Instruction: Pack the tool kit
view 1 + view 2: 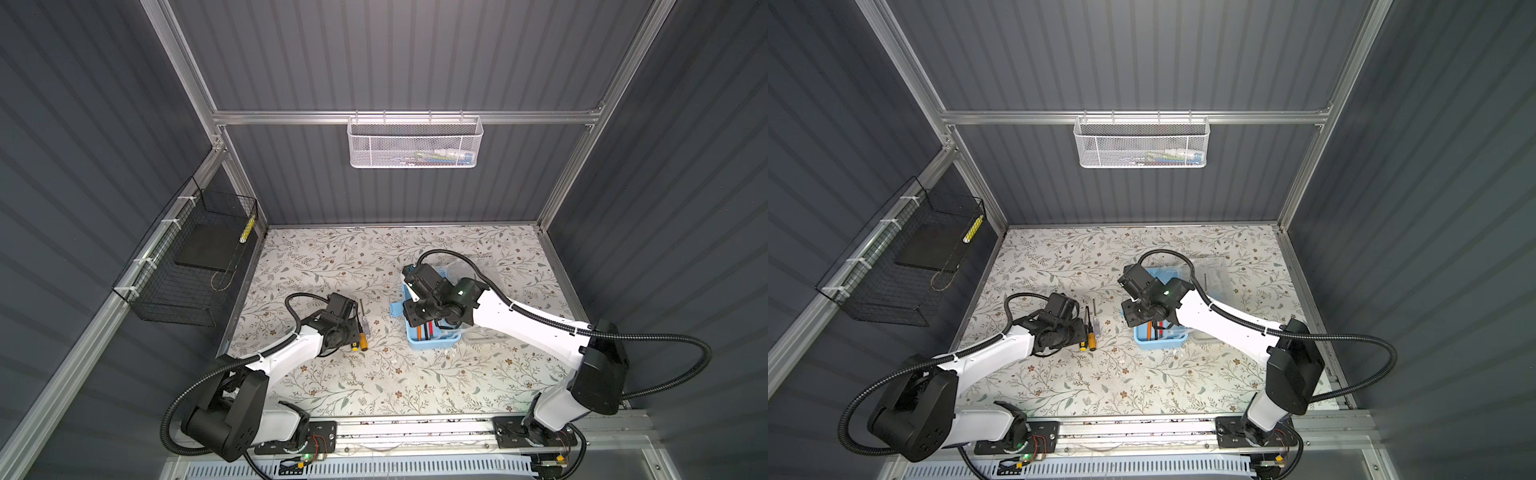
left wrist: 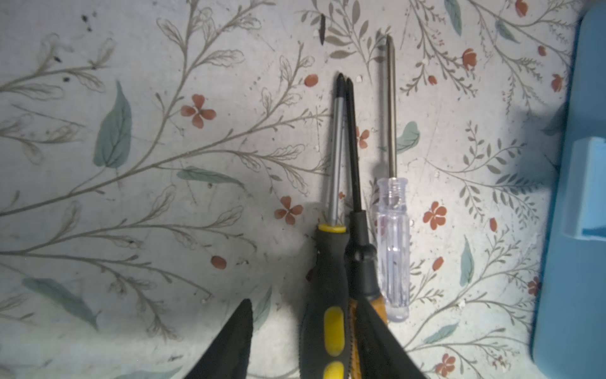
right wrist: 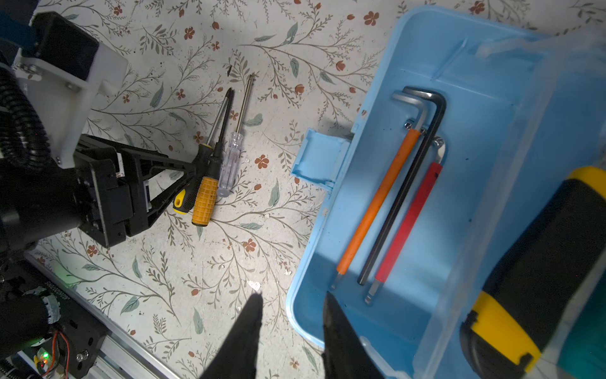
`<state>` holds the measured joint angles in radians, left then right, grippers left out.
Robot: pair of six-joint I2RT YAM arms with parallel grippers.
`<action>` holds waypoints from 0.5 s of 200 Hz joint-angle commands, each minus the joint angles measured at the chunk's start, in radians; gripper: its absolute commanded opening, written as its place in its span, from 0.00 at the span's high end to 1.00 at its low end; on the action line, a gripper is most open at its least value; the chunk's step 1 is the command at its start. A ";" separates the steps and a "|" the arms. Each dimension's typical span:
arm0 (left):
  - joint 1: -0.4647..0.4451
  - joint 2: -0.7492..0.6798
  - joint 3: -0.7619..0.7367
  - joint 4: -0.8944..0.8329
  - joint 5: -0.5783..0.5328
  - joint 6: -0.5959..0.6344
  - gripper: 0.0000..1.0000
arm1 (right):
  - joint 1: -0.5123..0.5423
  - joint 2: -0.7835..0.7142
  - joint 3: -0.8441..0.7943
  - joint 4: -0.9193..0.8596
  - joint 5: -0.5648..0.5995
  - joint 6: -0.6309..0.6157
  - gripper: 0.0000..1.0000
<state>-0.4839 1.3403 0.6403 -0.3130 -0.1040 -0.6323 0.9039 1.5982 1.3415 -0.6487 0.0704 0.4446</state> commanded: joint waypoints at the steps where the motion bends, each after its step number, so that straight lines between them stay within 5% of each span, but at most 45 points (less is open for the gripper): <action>1: -0.004 0.025 0.033 0.001 -0.023 -0.004 0.49 | -0.006 -0.017 -0.017 0.016 -0.007 -0.001 0.67; 100: -0.012 0.134 0.085 0.002 -0.047 0.020 0.55 | -0.036 -0.045 -0.052 0.030 -0.001 -0.017 0.67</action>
<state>-0.4858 1.4437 0.6926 -0.2985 -0.1307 -0.6315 0.8730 1.5620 1.3003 -0.6296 0.0708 0.4404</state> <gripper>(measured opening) 0.452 0.332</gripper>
